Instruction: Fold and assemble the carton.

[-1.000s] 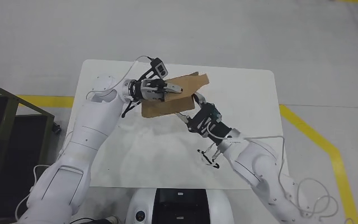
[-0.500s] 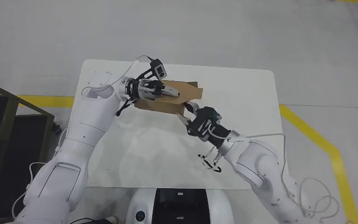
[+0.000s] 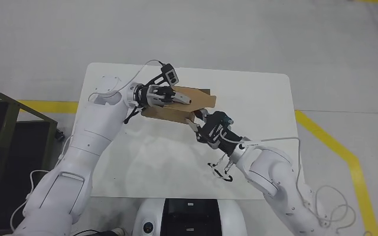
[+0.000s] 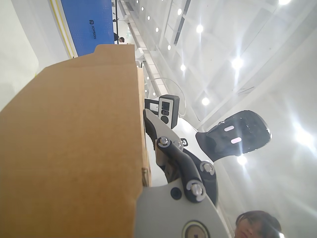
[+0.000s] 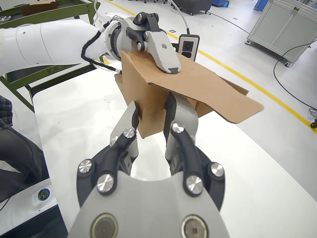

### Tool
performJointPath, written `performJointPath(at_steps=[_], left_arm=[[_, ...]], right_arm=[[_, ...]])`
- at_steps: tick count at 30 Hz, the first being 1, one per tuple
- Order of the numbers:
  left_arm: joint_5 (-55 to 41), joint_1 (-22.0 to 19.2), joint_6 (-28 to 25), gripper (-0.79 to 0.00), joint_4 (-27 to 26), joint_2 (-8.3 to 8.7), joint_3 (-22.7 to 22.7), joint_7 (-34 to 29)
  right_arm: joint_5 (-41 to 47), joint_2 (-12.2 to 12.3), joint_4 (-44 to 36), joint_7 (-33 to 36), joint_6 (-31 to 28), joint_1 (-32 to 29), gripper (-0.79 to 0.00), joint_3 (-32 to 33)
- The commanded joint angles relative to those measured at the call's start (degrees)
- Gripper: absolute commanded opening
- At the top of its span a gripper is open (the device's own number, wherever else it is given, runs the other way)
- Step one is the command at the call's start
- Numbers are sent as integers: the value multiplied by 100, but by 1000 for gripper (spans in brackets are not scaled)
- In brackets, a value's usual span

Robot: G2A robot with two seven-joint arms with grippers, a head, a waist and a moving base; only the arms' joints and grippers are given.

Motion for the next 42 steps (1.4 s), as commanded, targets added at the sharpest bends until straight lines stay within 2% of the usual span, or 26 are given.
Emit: performJointPath(at_steps=[1, 19, 20, 22, 23, 29, 33, 39, 42], left_arm=[[-12, -25, -4, -785, 26, 15, 25, 0], [-294, -259, -152, -785, 81, 107, 472, 0], [-320, -264, -175, -785, 89, 118, 488, 0], [-377, -263, -210, -785, 109, 146, 510, 0], [-395, -263, -227, -785, 121, 164, 516, 0], [-716, -188, -174, -785, 104, 284, 558, 0], [-917, -156, -45, -785, 50, 421, 592, 0], [-1144, -142, 313, -785, -199, 714, 754, 0], [-1123, -197, 495, -785, -422, 891, 976, 0]], right_arm=[[24, -5, -6, 12, -47, 14, -785, -5], [174, -48, 8, 82, -308, 142, -785, -65], [174, -49, -4, 76, -267, 129, -705, -47], [161, -48, -43, 67, -208, 97, -142, -3], [140, -45, -70, 69, -185, 80, -12, 27], [114, -19, -278, 51, -91, -86, 0, 276], [218, 12, -377, 78, -175, -214, 0, 505], [781, 75, -297, 175, -649, -385, 0, 915], [1102, 108, -199, 267, -984, -402, 0, 1090]])
